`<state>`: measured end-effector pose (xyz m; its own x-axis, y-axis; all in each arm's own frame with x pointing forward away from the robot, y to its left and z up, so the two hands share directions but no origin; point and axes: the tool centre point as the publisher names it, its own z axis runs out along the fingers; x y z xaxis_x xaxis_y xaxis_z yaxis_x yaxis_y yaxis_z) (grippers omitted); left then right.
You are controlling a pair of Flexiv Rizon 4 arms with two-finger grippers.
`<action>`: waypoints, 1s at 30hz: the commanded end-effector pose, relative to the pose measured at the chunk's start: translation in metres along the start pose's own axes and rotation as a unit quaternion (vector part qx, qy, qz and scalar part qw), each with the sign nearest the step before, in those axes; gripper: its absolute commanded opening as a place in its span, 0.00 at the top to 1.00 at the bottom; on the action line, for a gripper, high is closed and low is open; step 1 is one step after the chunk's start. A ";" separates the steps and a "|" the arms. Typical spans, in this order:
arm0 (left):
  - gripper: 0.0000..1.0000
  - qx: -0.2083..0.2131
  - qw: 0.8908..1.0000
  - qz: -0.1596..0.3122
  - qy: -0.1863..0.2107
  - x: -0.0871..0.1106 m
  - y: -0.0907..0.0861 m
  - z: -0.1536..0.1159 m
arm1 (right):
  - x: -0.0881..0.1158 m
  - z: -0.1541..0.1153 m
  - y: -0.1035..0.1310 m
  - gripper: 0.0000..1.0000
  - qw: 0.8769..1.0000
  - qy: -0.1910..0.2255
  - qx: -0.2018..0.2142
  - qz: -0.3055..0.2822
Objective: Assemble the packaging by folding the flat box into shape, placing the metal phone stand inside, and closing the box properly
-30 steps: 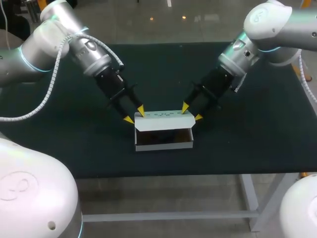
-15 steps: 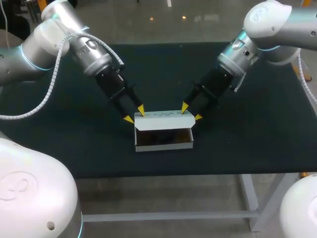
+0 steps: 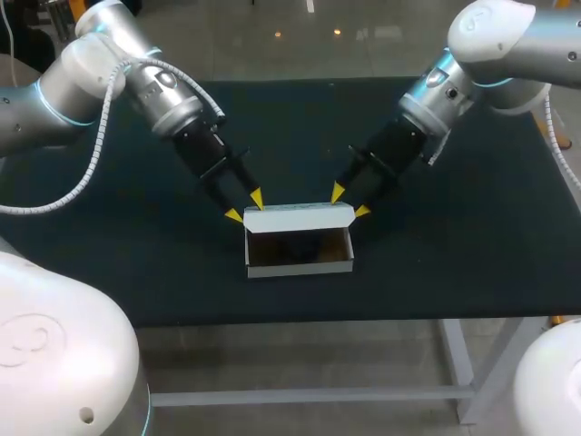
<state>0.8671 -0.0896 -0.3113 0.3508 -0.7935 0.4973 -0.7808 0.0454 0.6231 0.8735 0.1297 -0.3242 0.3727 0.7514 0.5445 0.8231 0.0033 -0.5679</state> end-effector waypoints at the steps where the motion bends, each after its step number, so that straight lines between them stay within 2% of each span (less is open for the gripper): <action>1: 0.56 -0.009 1.000 -0.003 -0.004 0.004 -0.006 -0.001 | 0.004 0.001 0.005 0.49 1.000 -0.002 0.010 0.001; 22: 0.55 -0.019 1.000 -0.013 -0.003 0.009 -0.006 -0.005 | 0.008 0.000 0.005 0.50 1.000 0.006 0.017 0.006; 30: 0.56 -0.014 1.000 -0.015 0.010 0.011 -0.007 -0.006 | 0.012 0.001 0.006 0.50 1.000 0.005 0.017 0.007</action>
<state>0.8790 -0.0928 -0.3061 0.3822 -0.7839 0.4893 -0.7559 0.0394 0.6535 0.8788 0.1353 -0.3212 0.3912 0.7412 0.5456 0.8069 0.0089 -0.5906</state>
